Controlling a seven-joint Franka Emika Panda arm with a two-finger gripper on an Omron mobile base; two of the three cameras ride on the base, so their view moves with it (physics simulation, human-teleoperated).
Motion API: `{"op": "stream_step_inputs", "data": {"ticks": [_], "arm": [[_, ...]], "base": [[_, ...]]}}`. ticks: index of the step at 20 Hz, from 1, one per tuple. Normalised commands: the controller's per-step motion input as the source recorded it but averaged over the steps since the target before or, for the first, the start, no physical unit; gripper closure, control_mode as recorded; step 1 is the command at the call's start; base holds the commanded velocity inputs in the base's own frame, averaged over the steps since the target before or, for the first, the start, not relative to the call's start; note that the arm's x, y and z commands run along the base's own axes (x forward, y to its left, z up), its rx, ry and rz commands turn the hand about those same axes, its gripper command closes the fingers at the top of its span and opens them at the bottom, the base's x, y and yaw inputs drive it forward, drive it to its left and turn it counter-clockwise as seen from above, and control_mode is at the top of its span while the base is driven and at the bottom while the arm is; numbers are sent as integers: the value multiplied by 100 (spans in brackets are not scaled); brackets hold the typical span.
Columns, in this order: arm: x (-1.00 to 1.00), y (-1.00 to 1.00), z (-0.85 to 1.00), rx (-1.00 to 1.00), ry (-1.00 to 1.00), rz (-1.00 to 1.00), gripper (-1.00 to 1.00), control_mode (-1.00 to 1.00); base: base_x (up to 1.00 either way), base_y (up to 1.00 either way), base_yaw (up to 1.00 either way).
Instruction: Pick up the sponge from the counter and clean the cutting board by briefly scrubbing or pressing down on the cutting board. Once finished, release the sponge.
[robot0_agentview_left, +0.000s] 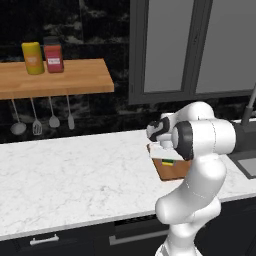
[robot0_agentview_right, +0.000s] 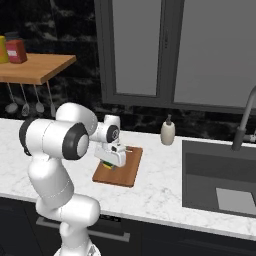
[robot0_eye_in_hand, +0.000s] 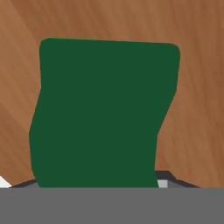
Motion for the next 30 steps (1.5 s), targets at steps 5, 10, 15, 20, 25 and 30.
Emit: {"op": "stream_step_inputs", "data": {"ticks": [5,10,15,20,25,30], "arm": [[-88,7,-23,0,13,-2,100,-100],[-84,10,-20,0,17,0,100,-100],[-63,9,-15,0,16,0,100,-100],[0,0,-1,0,1,-1,100,-100],[38,-17,0,0,0,-3,100,-100],[30,-38,0,0,0,-6,100,-100]], "base": [[0,0,0],[0,0,0],[0,0,0],[0,0,0],[0,0,0],[0,0,0]]}}
